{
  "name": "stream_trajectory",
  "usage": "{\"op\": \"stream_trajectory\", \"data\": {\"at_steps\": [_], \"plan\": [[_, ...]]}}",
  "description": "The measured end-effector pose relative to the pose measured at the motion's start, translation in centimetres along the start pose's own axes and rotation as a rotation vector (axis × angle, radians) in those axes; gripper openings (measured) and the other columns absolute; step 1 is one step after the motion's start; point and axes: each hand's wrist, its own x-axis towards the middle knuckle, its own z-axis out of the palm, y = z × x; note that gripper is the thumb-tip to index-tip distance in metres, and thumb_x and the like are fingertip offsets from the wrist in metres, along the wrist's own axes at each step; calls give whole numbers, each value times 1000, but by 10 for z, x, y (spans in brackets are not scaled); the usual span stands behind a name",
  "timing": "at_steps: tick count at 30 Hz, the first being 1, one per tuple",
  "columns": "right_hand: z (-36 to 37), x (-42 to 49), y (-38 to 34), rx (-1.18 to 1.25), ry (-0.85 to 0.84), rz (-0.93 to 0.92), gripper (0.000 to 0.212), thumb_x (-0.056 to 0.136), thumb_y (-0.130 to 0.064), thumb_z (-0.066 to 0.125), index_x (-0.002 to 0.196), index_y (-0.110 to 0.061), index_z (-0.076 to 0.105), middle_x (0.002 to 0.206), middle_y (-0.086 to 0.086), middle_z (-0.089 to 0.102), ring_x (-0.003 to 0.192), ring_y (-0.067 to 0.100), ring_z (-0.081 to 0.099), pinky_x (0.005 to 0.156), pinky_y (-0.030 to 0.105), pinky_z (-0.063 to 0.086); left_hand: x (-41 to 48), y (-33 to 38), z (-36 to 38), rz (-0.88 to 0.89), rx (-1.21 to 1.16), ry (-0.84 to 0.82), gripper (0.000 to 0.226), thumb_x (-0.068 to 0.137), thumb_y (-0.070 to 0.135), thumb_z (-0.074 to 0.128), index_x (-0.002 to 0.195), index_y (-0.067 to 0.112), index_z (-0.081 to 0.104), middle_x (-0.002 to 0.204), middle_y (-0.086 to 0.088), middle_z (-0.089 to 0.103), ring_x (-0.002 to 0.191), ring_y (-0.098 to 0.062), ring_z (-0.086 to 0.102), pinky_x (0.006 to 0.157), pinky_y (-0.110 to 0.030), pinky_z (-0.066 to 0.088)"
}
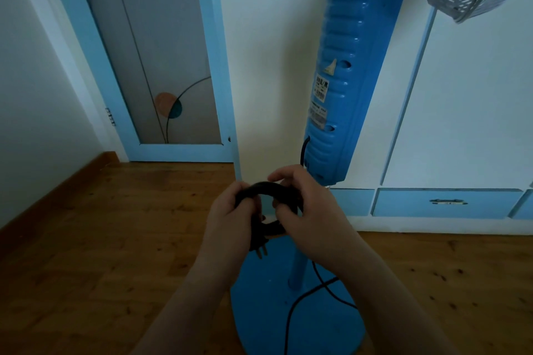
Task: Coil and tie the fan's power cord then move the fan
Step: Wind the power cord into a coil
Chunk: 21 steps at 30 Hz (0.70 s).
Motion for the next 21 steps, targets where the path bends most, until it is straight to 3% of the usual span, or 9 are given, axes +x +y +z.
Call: {"op": "stream_trajectory", "data": {"at_steps": [3,6,9,11,14,18,21], "plan": [[1,2,8,-18,67,49,25,89,-19,64,108,-33,57,98,-15,67,94,2,64,80,19,54,1,3,-1,-72,-244,56,28,90,-3,42,72,13,57,70,-4,52,65,-15,51,68,-36,47],[9,2,9,169,90,204,13,91,-16,63,96,-28,62,91,-6,68,87,9,65,76,25,54,0,6,1,-87,-390,-11,38,87,-8,41,66,19,58,71,-3,53,67,-15,53,72,-35,45],[8,2,5,200,139,169,17,96,-14,57,90,-30,59,80,-14,62,73,2,59,63,15,49,0,6,1,-85,-343,-52,40,88,-9,43,64,20,58,71,-2,57,73,-17,57,72,-31,46],[7,0,2,45,85,86,17,100,-15,50,92,-30,53,78,-15,56,71,2,55,58,14,44,0,5,-2,-83,-181,-42,30,90,-6,49,71,14,60,76,-5,63,78,-19,62,70,-24,50],[9,-4,3,-301,-20,-92,20,96,-2,46,95,-22,43,86,-10,43,77,10,42,65,24,32,0,5,-6,4,160,-58,19,90,-4,58,96,14,61,92,-2,66,83,-8,64,63,-11,51],[16,-6,4,-501,-117,-215,23,84,5,48,95,-15,43,92,-3,34,81,14,32,71,27,23,-1,9,-5,308,787,-49,12,94,7,55,97,19,55,88,4,60,74,-11,58,60,-23,50],[19,-5,2,-406,-58,-154,17,92,-2,47,104,-13,50,96,-6,43,84,12,41,73,24,31,-2,5,-2,291,822,-37,17,100,10,46,86,16,52,78,-3,62,64,-19,59,58,-40,54]]}}
